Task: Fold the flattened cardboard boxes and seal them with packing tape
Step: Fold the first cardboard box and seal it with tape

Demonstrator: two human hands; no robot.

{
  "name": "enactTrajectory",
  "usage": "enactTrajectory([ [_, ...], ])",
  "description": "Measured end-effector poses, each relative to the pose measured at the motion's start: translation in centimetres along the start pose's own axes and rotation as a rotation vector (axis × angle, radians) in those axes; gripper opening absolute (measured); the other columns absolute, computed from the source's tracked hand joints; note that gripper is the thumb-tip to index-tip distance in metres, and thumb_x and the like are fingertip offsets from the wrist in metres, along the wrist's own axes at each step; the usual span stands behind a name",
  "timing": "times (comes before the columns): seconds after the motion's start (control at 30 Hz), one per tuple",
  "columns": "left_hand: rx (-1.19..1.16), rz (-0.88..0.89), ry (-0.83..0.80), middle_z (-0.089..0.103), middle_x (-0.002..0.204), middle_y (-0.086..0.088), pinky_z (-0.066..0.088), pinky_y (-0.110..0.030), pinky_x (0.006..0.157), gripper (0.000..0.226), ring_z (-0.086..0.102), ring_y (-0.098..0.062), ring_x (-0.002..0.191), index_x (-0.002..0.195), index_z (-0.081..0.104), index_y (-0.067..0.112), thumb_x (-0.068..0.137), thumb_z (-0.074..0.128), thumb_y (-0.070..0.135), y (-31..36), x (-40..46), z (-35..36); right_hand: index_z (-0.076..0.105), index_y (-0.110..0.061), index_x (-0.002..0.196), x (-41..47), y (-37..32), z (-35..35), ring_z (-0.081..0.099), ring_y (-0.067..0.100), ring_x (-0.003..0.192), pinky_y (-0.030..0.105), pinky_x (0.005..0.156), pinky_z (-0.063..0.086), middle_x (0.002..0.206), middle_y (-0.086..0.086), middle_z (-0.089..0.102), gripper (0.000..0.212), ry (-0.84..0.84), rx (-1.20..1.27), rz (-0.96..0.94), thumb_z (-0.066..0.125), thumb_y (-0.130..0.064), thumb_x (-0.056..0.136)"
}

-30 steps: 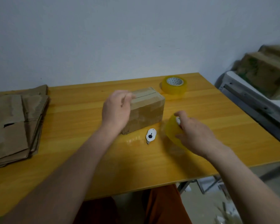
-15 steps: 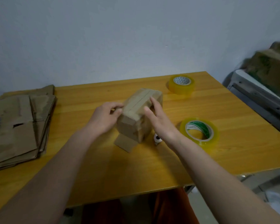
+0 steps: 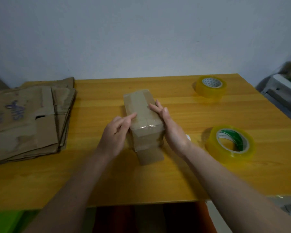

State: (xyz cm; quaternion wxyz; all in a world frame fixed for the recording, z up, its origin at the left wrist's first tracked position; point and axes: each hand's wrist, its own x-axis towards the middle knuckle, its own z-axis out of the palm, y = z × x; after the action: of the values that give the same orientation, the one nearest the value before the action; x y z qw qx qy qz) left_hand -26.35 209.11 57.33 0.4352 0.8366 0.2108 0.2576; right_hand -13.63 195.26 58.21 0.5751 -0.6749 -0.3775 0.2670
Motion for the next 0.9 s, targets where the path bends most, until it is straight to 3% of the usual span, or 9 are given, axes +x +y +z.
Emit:
enactTrajectory([
  [0.1, -0.042, 0.008, -0.001, 0.059, 0.099, -0.005, 0.048, -0.028, 0.089, 0.046, 0.057, -0.009, 0.093, 0.124, 0.056, 0.037, 0.088, 0.037, 0.058, -0.2, 0.2, 0.1, 0.038, -0.032, 0.143, 0.3, 1.1, -0.6, 0.014, -0.012, 0.138, 0.006, 0.109, 0.017, 0.156, -0.021, 0.01, 0.046, -0.05, -0.139, -0.105, 0.031, -0.047, 0.099],
  [0.17, -0.038, 0.004, 0.006, 0.054, 0.092, 0.001, 0.043, -0.011, 0.074, 0.052, 0.053, 0.001, 0.079, 0.127, 0.059, 0.031, 0.083, 0.053, 0.058, 0.0, 0.1, 0.2, 0.04, -0.034, 0.14, 0.8, 1.9, -1.3, 0.01, -0.012, 0.14, 0.01, 0.109, 0.017, 0.155, -0.021, 0.009, 0.048, -0.101, -0.222, -0.155, 0.047, -0.045, 0.093],
  [0.2, -0.027, -0.004, 0.01, 0.051, 0.09, 0.003, 0.042, -0.009, 0.071, 0.054, 0.051, 0.001, 0.075, 0.129, 0.059, 0.029, 0.081, 0.063, 0.052, 0.1, 0.0, 0.3, 0.042, -0.035, 0.137, 1.1, 1.9, -1.6, 0.011, -0.014, 0.138, 0.008, 0.108, 0.019, 0.155, -0.021, 0.01, 0.048, -0.121, -0.236, -0.154, 0.053, -0.044, 0.092],
  [0.27, -0.028, 0.006, 0.029, 0.051, 0.092, 0.0, 0.049, -0.014, 0.075, 0.059, 0.055, -0.004, 0.077, 0.13, 0.057, 0.03, 0.074, 0.074, 0.04, -0.1, -0.1, 0.5, 0.045, -0.036, 0.133, 1.3, 2.0, -1.7, 0.013, -0.015, 0.137, 0.006, 0.107, 0.022, 0.156, -0.017, 0.011, 0.049, -0.126, -0.249, -0.174, 0.059, -0.041, 0.087],
  [0.37, -0.015, 0.058, 0.033, 0.053, 0.098, -0.003, 0.055, -0.028, 0.086, 0.069, 0.06, -0.017, 0.088, 0.129, 0.053, 0.036, 0.066, 0.08, 0.038, -0.8, -0.2, 0.7, 0.047, -0.032, 0.132, 1.1, 2.2, -1.6, 0.016, -0.003, 0.142, 0.017, 0.113, 0.025, 0.158, -0.009, 0.013, 0.051, -0.104, -0.273, -0.211, 0.063, -0.034, 0.084],
  [0.47, 0.041, 0.107, 0.023, 0.05, 0.097, 0.004, 0.052, -0.022, 0.085, 0.078, 0.057, -0.012, 0.088, 0.132, 0.05, 0.037, 0.058, 0.071, 0.05, -1.3, -0.3, 0.9, 0.05, -0.023, 0.131, 1.1, 1.8, -1.9, 0.02, 0.002, 0.141, 0.021, 0.113, 0.024, 0.156, -0.003, 0.019, 0.06, -0.094, -0.341, -0.215, 0.076, -0.025, 0.077],
  [0.57, 0.072, 0.121, -0.003, 0.045, 0.097, 0.008, 0.05, -0.019, 0.083, 0.086, 0.053, -0.008, 0.087, 0.135, 0.045, 0.038, 0.054, 0.076, 0.045, -1.6, -0.5, 0.9, 0.054, -0.019, 0.121, 1.5, -0.1, -1.3, 0.036, 0.0, 0.125, 0.02, 0.105, 0.033, 0.143, -0.008, 0.03, 0.072, -0.013, -0.461, -0.144, 0.082, -0.047, 0.061],
  [0.7, 0.12, 0.15, -0.013, 0.043, 0.097, 0.01, 0.048, -0.02, 0.083, 0.09, 0.049, -0.006, 0.087, 0.136, 0.042, 0.039, 0.055, 0.08, 0.034, -2.0, -0.5, 0.5, 0.055, -0.015, 0.11, 1.5, -0.8, 0.3, 0.05, 0.011, 0.113, 0.036, 0.093, 0.047, 0.129, -0.006, 0.042, 0.065, 0.101, -0.636, -0.214, 0.08, -0.052, 0.063],
  [0.9, 0.133, 0.099, -0.139, 0.044, 0.103, 0.009, 0.047, -0.025, 0.089, 0.114, 0.049, -0.005, 0.095, 0.14, 0.037, 0.043, 0.037, 0.08, 0.065, -1.6, -0.3, -0.6, 0.051, -0.015, 0.113, 1.6, -1.3, 0.5, 0.05, 0.013, 0.111, 0.04, 0.092, 0.048, 0.124, -0.004, 0.042, 0.073, 0.08, -0.622, -0.152, 0.085, -0.048, 0.056],
])
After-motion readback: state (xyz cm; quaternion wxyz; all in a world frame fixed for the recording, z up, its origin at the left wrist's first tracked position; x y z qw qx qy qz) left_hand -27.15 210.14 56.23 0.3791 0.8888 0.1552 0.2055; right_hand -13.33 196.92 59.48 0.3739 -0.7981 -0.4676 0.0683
